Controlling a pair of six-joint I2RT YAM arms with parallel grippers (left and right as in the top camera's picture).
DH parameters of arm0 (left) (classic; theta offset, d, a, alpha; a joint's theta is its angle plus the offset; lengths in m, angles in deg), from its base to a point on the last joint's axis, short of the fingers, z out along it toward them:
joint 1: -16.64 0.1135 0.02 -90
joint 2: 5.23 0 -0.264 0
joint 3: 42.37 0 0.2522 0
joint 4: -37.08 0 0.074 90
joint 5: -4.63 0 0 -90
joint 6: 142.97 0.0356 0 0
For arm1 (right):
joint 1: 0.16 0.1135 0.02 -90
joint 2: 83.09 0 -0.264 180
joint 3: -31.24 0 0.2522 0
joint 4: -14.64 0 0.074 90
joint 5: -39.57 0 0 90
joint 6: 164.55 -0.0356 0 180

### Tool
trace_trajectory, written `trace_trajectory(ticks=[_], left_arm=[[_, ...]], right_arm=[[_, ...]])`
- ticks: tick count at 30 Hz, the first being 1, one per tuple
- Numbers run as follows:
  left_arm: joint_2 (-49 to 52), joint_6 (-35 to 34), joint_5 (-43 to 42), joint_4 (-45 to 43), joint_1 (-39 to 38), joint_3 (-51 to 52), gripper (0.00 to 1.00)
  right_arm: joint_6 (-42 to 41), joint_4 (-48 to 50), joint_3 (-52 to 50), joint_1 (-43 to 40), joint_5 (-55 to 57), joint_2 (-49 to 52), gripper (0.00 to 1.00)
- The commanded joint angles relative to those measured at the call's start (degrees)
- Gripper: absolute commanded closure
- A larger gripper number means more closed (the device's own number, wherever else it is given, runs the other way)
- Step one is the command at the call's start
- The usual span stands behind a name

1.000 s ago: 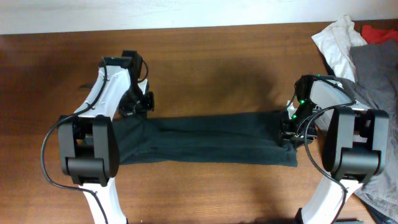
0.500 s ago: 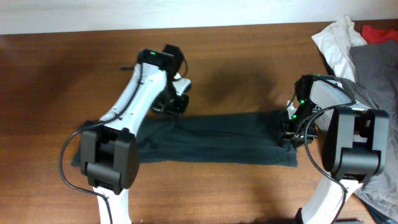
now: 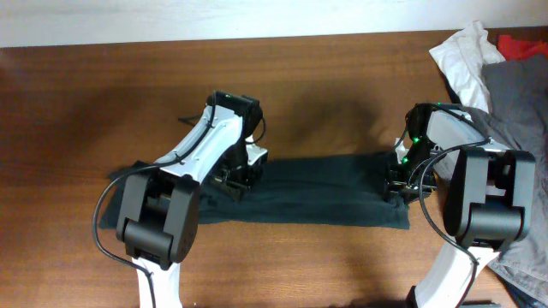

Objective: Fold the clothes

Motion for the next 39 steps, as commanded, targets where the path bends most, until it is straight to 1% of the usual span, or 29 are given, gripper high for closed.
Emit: trace_trajectory(ticks=[1,5,7,11,17,19,21,23,26,28,29,33,39], left_arm=[[-1.5,0.9,-2.9,-1.6,-0.6,1.1,0.98],[-1.5,0.9,-10.8,-7.8,-1.6,1.1,0.96],[-1.5,0.3,-12.8,-11.0,-2.3,1.1,0.96],[-1.5,-1.1,-13.0,-13.7,-3.7,1.1,0.96],[-1.5,-1.0,-12.9,-13.7,-5.6,1.1,0.89],[-1.5,-1.0,-12.9,-13.6,-5.9,1.1,0.84],[-1.5,-1.0,-12.9,-13.2,-5.9,1.1,0.83],[-1.7,-1.1,-12.0,-11.9,-5.7,0.9,0.83],[-3.3,-3.0,-7.4,-9.7,-4.8,0.0,0.83],[-5.9,-3.5,-4.9,-9.8,-4.1,-0.2,0.84],[-9.3,-3.9,-3.2,-10.8,-3.1,-0.2,0.84],[-15.1,-3.9,-0.8,-13.0,-0.9,-0.2,0.91],[-16.0,-4.6,-0.4,-13.1,1.2,1.4,0.92]], right_arm=[[-0.4,0.4,-1.0,0.3,-0.1,-0.7,0.52],[-0.4,0.4,-1.0,0.3,-0.1,-0.7,0.52],[-0.4,0.4,-1.0,0.3,-0.1,-0.7,0.52],[-0.4,0.4,-1.0,0.3,-0.1,-0.7,0.52],[-0.4,0.4,-1.0,0.3,-0.1,-0.7,0.52],[-0.4,0.4,-1.0,0.3,-0.1,-0.7,0.52],[-0.4,0.3,-1.0,0.3,-0.1,-0.7,0.52],[-0.4,0.2,-1.0,0.3,-0.1,-0.7,0.52],[-0.4,0.2,-1.0,0.3,-0.1,-0.7,0.52],[-0.4,0.2,-1.0,0.3,-0.1,-0.7,0.52],[-0.4,0.3,-1.0,0.3,-0.1,-0.7,0.52],[-0.4,0.4,-1.0,0.3,-0.1,-0.7,0.52],[-0.4,0.4,-1.0,0.3,-0.1,-0.7,0.52]])
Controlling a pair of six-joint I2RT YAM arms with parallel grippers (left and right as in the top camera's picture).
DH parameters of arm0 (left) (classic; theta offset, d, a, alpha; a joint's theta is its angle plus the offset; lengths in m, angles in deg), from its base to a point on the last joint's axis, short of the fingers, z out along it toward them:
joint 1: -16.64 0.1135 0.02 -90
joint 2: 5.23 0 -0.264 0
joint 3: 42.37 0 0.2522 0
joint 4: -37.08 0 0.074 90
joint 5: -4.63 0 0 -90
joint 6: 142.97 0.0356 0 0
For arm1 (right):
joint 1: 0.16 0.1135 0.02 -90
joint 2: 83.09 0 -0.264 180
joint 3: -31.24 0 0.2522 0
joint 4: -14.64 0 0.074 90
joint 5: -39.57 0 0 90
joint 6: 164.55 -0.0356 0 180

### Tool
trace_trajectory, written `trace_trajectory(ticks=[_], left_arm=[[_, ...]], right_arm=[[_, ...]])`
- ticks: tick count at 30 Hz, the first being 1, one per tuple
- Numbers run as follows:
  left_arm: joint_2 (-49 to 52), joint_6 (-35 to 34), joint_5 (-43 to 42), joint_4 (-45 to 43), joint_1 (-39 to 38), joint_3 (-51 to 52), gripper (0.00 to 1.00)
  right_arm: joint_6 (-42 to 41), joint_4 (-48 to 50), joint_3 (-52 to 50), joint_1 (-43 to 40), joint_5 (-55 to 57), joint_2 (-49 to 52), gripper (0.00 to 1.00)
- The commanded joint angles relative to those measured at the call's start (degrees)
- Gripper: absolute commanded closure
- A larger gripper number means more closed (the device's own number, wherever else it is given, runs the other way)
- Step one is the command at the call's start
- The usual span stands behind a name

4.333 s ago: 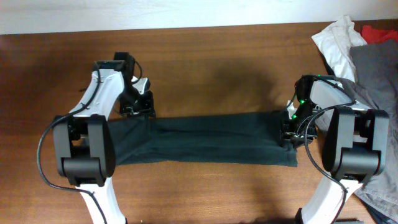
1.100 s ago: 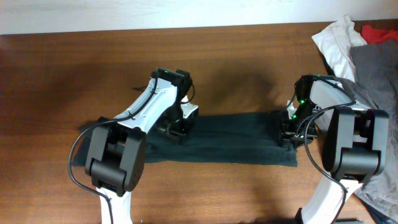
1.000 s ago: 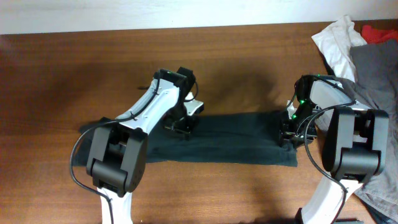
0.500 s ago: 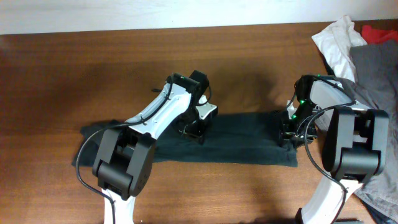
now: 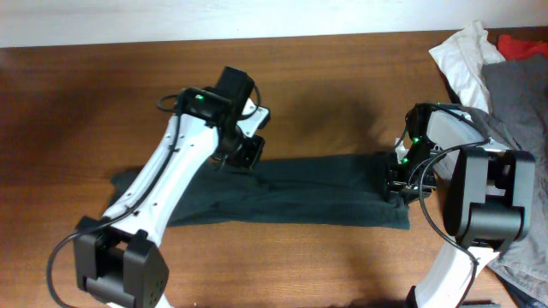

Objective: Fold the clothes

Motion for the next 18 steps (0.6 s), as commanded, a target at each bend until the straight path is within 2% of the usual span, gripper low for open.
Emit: trace_trajectory(ticks=[1,6,13,18], left_arm=[[0.6,-1.9,1.7,0.0,0.6,2.3,0.92],[0.6,-2.4,1.7,-3.7,0.6,9.9,0.92],[0.7,-5.4,5.6,-15.6,0.6,23.6,0.92],[0.7,-6.2,5.6,-19.0,0.6,29.6,0.91]], right_arm=[[-0.4,0.4,-1.0,0.3,-0.1,-0.7,0.52],[-0.4,0.4,-1.0,0.3,-0.1,-0.7,0.52],[-0.4,0.3,-1.0,0.3,-0.1,-0.7,0.52],[-0.4,0.2,-1.0,0.3,-0.1,-0.7,0.52]])
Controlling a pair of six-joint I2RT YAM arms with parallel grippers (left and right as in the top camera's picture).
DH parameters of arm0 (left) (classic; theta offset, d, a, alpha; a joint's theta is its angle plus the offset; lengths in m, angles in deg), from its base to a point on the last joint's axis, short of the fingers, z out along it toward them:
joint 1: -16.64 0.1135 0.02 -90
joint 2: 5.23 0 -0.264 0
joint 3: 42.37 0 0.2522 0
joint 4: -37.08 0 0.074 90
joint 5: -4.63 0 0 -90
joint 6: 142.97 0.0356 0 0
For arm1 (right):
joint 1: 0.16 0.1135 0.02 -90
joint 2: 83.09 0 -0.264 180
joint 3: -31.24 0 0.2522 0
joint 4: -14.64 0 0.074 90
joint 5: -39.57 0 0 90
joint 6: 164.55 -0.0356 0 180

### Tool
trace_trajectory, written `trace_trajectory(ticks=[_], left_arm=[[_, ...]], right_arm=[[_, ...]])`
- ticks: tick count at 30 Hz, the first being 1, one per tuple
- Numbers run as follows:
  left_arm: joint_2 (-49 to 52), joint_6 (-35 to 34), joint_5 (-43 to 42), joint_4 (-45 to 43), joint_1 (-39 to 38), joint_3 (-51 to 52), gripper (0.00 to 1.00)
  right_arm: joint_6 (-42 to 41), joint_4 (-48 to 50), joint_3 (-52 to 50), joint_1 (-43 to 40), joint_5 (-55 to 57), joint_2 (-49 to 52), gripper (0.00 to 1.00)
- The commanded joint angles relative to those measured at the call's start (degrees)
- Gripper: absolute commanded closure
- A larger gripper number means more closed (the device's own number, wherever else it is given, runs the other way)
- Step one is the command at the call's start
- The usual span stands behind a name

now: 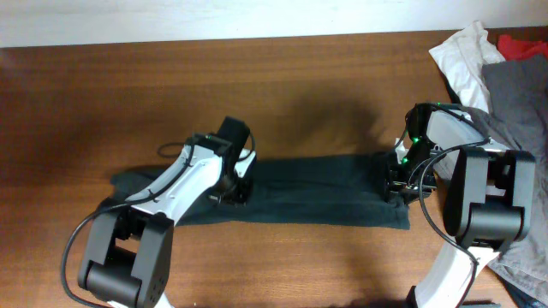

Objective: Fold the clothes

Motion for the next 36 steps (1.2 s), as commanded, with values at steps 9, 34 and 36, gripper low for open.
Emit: trace_trajectory(ticks=[9,34,36], left_arm=[[0.3,-1.6,1.0,-6.2,0.0,6.6,0.85],[-14.5,-1.6,7.6,2.3,1.9,-0.6,0.84],[-14.5,-1.6,7.6,2.4,2.9,-0.6,0.85]], right_arm=[[-0.3,0.2,-1.0,0.3,-0.1,-0.7,0.52],[3.0,5.2,-0.6,-6.4,-5.3,-5.4,0.31],[3.4,6.0,-1.5,-6.1,-6.1,-5.4,0.31]])
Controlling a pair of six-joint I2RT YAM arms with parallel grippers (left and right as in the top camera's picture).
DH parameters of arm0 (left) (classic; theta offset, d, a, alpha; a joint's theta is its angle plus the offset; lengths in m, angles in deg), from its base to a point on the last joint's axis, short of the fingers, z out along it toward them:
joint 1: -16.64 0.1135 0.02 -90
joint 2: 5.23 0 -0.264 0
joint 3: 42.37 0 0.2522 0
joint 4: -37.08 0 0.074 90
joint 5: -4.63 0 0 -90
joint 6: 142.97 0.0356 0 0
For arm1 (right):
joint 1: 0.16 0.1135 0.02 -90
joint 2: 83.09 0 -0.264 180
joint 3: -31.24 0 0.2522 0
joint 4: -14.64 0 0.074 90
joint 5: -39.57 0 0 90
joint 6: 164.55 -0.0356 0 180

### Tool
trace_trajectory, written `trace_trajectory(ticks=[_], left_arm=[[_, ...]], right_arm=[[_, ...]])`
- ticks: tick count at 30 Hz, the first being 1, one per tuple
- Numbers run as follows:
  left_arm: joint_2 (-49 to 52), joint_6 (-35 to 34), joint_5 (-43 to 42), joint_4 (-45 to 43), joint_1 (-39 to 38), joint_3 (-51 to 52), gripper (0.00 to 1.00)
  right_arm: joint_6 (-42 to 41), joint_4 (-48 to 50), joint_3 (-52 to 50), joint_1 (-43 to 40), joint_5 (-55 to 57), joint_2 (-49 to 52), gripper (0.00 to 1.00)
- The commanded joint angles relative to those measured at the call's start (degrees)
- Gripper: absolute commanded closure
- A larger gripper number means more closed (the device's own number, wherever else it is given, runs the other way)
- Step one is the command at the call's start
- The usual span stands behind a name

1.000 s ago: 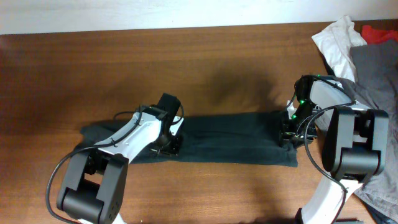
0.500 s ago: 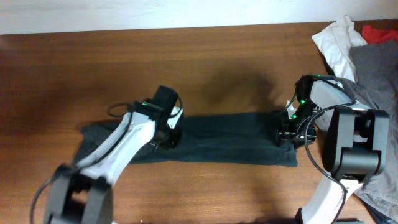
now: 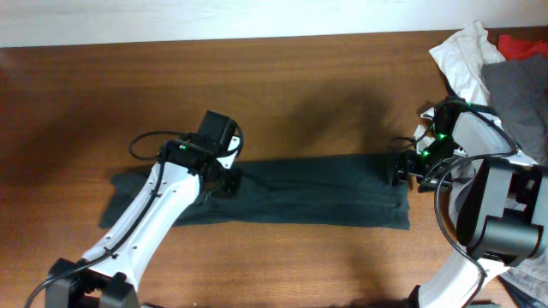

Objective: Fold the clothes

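Observation:
A dark green garment (image 3: 300, 192) lies folded into a long strip across the middle of the brown table (image 3: 282, 85). My left gripper (image 3: 224, 181) is low over the strip's left part, close to its far edge. Its fingers are hidden under the wrist. My right gripper (image 3: 403, 169) sits at the strip's far right corner, right at the cloth's edge. The overhead view does not show whether either gripper holds cloth.
A pile of other clothes fills the right side: a white piece (image 3: 467, 51), a grey one (image 3: 518, 94) and a red one (image 3: 524, 43). The right arm's base stands against the pile.
My left gripper has shifted a little to the left along the strip. My right gripper has moved from on the strip's right end up and right to its corner. The garment lies as before.
At first both grippers were down on the strip, left one left of middle, right one on the right end. Then the left gripper was at the far edge, then back on the cloth. Now both stand slightly further outward, and the strip keeps its shape.

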Motion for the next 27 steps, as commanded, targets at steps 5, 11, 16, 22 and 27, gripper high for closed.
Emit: trace_trajectory(ticks=[5,11,16,22,27], left_arm=[[0.1,-3.4,0.7,0.1,6.8,-0.2,0.75],[0.1,-3.8,-1.4,0.1,11.6,-0.2,0.71],[0.1,-3.8,-2.2,0.1,13.4,-0.2,0.71],[0.1,-3.8,-2.2,0.2,13.6,-0.2,0.71],[0.1,-3.8,-2.2,0.6,15.0,-0.2,0.71]], right_arm=[[4.0,4.4,-5.6,2.0,-7.2,-0.9,0.31],[4.0,8.5,-8.8,4.8,-7.2,-0.9,0.36],[2.6,9.7,-8.9,6.1,-7.1,-0.9,0.76],[1.0,9.8,-8.5,4.7,-5.2,-1.0,0.96],[-3.8,7.6,-5.4,1.3,2.6,-2.4,0.96]])
